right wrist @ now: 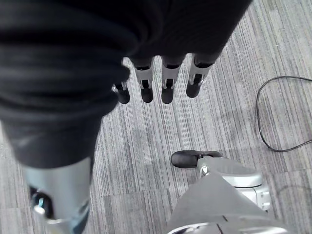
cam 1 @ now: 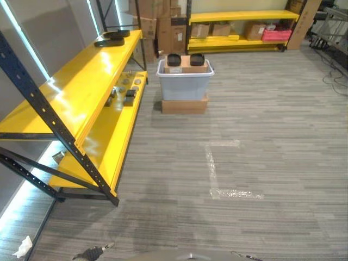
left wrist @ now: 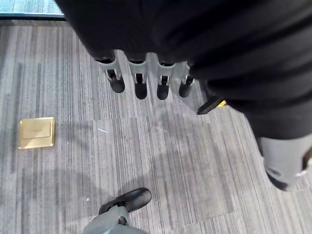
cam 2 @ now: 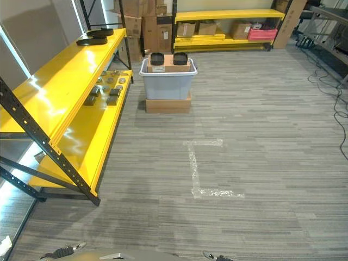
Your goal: Move parts from the plastic box to the shelf.
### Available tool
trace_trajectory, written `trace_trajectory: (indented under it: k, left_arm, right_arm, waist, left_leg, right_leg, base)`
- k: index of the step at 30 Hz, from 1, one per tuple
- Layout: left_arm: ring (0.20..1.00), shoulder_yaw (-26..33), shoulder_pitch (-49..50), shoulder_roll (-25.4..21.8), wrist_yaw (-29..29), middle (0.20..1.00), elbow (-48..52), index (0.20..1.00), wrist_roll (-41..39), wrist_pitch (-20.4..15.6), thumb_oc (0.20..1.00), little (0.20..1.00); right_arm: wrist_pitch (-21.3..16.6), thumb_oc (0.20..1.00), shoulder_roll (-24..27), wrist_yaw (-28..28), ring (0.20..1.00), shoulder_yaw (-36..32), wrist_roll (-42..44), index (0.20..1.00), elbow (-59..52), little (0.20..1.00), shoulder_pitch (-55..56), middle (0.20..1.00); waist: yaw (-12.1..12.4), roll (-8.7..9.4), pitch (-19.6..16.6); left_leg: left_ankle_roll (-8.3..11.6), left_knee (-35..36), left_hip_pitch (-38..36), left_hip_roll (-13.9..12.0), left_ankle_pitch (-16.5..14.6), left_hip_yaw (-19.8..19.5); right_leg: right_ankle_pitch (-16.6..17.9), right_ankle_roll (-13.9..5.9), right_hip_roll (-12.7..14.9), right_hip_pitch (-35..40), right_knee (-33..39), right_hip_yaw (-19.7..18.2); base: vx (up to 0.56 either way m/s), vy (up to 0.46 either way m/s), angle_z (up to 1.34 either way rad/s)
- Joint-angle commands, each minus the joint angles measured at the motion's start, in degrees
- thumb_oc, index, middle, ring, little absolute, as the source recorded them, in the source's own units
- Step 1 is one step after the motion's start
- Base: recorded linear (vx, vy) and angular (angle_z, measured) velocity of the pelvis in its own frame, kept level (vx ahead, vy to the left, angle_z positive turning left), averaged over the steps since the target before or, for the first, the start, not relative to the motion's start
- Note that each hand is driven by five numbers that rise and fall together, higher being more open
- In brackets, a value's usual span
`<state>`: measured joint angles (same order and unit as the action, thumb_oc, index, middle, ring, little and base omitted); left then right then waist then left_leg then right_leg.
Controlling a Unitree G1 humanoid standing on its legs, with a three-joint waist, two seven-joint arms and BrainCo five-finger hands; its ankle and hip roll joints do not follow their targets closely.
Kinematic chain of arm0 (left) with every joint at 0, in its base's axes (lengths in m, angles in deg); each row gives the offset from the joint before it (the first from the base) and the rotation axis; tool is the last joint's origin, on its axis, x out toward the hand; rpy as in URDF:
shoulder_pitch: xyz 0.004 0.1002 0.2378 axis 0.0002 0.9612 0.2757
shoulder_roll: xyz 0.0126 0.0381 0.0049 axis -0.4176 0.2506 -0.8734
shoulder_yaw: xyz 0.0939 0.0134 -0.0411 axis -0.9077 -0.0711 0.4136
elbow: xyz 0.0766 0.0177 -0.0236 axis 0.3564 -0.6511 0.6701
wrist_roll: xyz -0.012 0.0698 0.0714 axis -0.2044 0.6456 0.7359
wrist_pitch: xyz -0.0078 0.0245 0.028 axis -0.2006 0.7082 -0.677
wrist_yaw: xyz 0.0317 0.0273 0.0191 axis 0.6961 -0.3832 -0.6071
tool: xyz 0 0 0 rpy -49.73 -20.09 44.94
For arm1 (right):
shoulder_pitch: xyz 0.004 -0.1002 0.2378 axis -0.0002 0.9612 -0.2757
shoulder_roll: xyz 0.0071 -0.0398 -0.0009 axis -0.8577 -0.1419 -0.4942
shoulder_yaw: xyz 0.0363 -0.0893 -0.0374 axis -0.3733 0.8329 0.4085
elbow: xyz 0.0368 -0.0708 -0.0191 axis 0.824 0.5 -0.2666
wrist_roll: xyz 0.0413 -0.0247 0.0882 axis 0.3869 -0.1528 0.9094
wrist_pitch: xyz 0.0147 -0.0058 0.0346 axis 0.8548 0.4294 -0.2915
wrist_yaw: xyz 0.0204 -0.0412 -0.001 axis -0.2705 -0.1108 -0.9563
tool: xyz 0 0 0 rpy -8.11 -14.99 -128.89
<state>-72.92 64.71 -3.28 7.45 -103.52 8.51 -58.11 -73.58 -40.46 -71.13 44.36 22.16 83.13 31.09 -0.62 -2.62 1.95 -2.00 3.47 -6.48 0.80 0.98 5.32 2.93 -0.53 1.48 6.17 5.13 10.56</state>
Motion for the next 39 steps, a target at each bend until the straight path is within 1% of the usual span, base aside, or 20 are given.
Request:
trace_trajectory:
  k: [1, 5, 8, 10, 18, 31, 39]
  left_arm:
    - [1.000, 0.4, -3.5, -1.5, -1.3, 1.000, -2.5, 1.000, -0.5, -1.6, 1.000, 1.000]
    - [1.000, 0.5, -2.9, -1.1, -1.3, 1.000, -2.7, 1.000, -0.3, -1.6, 1.000, 1.000]
    - [1.000, 0.5, -2.5, -1.0, -1.4, 1.000, -3.1, 1.000, 0.1, -1.4, 1.000, 1.000]
    - [1.000, 0.2, -2.6, -0.9, -1.8, 1.000, -3.1, 1.000, 0.6, -1.2, 1.000, 1.000]
    - [1.000, -0.7, -3.2, -0.4, -1.7, 1.000, -2.6, 1.000, 1.3, -1.5, 1.000, 1.000]
    - [1.000, -2.6, -3.9, 1.1, -1.6, 1.000, -1.8, 1.000, 2.2, -1.7, 1.000, 1.000]
    - [1.000, -3.0, -3.6, 1.4, -0.8, 1.000, -1.7, 1.000, 2.6, -1.7, 1.000, 1.000]
  right_arm:
    - [-1.5, 1.000, -0.1, 1.0, 1.000, 0.8, -0.6, 1.000, 3.2, 1.000, -3.1, 1.000]
    - [-1.8, 1.000, -0.2, 1.2, 1.000, 0.5, -0.1, 1.000, 2.7, 1.000, -2.9, 1.000]
    - [-1.9, 1.000, 0.2, 1.6, 1.000, 1.1, -2.0, 1.000, 2.3, 1.000, -2.8, 1.000]
    - [-1.3, 1.000, 0.4, 1.6, 1.000, 1.6, -3.6, 1.000, 3.2, 1.000, -2.6, 1.000]
    - [-1.1, 1.000, 0.2, 1.7, 1.000, 2.2, -5.3, 1.000, 4.3, 1.000, -1.7, 1.000]
    - [-0.9, 1.000, -1.4, 1.7, 1.000, 4.0, -6.2, 1.000, 4.6, 1.000, -2.5, 1.000]
    - [-0.3, 1.000, -1.4, 0.2, 1.000, 4.4, -6.7, 1.000, 5.6, 1.000, -2.3, 1.000]
  waist:
    - [-0.4, 1.45, 1.0]
    - [-0.7, 1.31, 1.1]
    - [-1.0, 1.28, 1.3]
    - [-1.2, 1.34, 1.6]
    - [-1.7, 1.69, 1.4]
    - [-1.7, 1.81, 0.9]
    - [-1.7, 1.78, 0.8]
  left_leg:
    - [5.28, 1.4, -1.2, -6.3, -3.0, 0.2]
    - [5.19, 1.5, -1.3, -6.2, -3.1, 0.4]
    - [5.19, 1.5, -1.2, -6.2, -3.3, 0.8]
    - [5.14, 1.5, -1.1, -6.2, -3.4, 0.9]
    - [5.06, 1.5, -1.7, -6.4, -3.9, 1.4]
    - [4.97, 1.5, -2.5, -6.3, -4.3, 1.8]
    - [4.90, 1.5, -2.7, -6.3, -4.5, 1.7]
  right_leg:
    - [-6.3, -5.75, 4.4, 3.6, -0.1, 0.2]
    - [-6.2, -5.87, 4.4, 3.3, -0.1, -0.1]
    - [-6.1, -5.96, 4.4, 3.1, -0.1, -0.4]
    - [-5.9, -6.00, 4.4, 2.7, -0.1, -0.6]
    - [-6.0, -6.00, 4.3, 2.9, -0.1, -1.3]
    - [-6.2, -5.98, 4.3, 3.2, -0.1, -1.9]
    - [-6.3, -5.99, 4.2, 3.3, -0.1, -2.1]
  base:
    - [0.01, 0.019, -0.04]
    - [0.01, 0.024, -0.05]
    - [0.01, 0.016, -0.03]
    - [-0.01, 0.027, -0.04]
    - [0.00, 0.000, 0.00]
    - [0.01, 0.002, -0.05]
    - [0.00, 0.000, 0.00]
